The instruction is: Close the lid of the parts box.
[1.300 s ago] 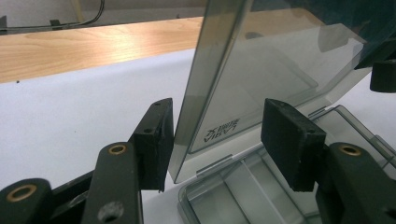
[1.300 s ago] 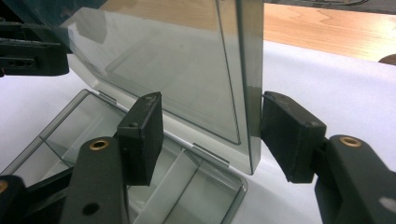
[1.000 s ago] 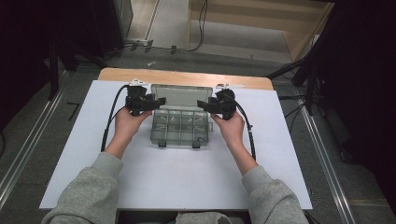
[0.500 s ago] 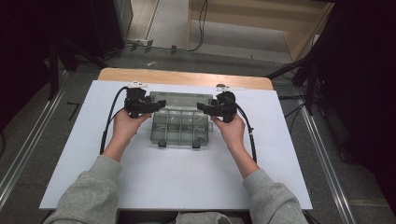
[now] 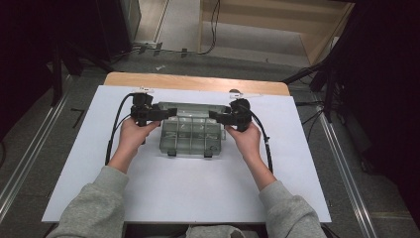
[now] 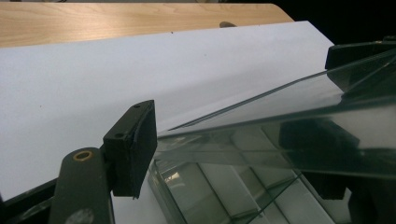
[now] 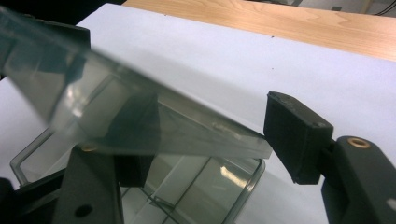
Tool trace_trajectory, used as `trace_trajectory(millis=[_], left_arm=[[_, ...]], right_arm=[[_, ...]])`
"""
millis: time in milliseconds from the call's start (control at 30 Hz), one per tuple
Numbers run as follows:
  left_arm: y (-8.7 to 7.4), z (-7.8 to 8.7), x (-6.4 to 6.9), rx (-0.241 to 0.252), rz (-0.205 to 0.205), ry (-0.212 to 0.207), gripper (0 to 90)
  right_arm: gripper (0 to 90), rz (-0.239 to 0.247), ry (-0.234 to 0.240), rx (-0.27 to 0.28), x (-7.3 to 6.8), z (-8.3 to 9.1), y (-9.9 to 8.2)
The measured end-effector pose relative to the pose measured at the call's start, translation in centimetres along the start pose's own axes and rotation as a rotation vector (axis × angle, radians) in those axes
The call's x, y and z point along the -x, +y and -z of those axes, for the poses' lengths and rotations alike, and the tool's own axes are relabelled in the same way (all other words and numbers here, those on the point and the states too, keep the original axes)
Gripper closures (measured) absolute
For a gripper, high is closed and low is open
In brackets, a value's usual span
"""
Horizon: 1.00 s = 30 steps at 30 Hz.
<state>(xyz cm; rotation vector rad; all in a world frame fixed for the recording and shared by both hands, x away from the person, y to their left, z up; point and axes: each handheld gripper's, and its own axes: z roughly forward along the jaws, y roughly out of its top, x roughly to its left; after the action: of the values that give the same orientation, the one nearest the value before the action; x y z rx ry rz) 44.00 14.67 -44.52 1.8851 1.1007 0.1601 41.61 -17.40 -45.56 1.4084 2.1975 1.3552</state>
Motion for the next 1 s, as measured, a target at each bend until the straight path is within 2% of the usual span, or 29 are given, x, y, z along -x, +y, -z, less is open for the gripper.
trace_trajectory(millis=[233,300,367,500,567,667,733,800,867,933,967,1000], left_arm=[[-0.2,0.8,-0.1,-0.026,-0.010,0.008,24.9],[-0.5,1.1,-0.2,-0.033,-0.005,-0.001,24.9],[-0.7,1.3,-0.4,-0.046,0.010,-0.027,24.9],[-1.0,2.0,-0.5,-0.065,-0.009,-0.009,26.2],[-1.1,2.4,-0.5,-0.072,-0.018,-0.004,30.5],[-1.3,3.0,-0.6,-0.112,-0.024,0.000,35.7],[-1.2,3.3,-0.7,-0.135,0.002,0.003,41.1],[-1.2,3.7,-0.8,-0.142,0.011,-0.003,46.0],[-1.2,3.9,-0.8,-0.142,0.022,-0.033,55.8],[-1.2,4.0,-0.9,-0.133,0.005,-0.097,67.0],[-1.2,4.0,-0.9,-0.135,0.006,-0.108,76.0],[-1.2,4.0,-1.0,-0.140,0.007,-0.111,78.7]], right_arm=[[33.1,0.019,0.003,-0.004,-0.2,0.1,-0.2],[32.9,0.019,0.001,-0.003,-0.2,0.1,-0.2],[32.6,0.019,0.004,-0.002,-0.2,0.1,-0.2],[32.0,0.017,0.010,-0.002,-0.2,0.2,-0.2],[31.8,0.017,0.011,-0.002,-0.2,0.2,-0.3],[31.5,0.015,0.014,-0.002,-0.2,0.2,-0.3],[31.3,0.018,0.015,-0.003,-0.2,0.1,-0.3],[31.1,0.017,0.014,-0.003,-0.2,0.1,-0.3],[31.0,0.017,0.014,-0.004,-0.2,0.1,-0.3],[30.9,0.018,0.013,-0.003,-0.2,0.1,-0.3],[30.9,0.017,0.013,-0.004,-0.2,0.2,-0.3],[30.8,0.019,0.011,-0.002,-0.2,0.2,-0.3]])
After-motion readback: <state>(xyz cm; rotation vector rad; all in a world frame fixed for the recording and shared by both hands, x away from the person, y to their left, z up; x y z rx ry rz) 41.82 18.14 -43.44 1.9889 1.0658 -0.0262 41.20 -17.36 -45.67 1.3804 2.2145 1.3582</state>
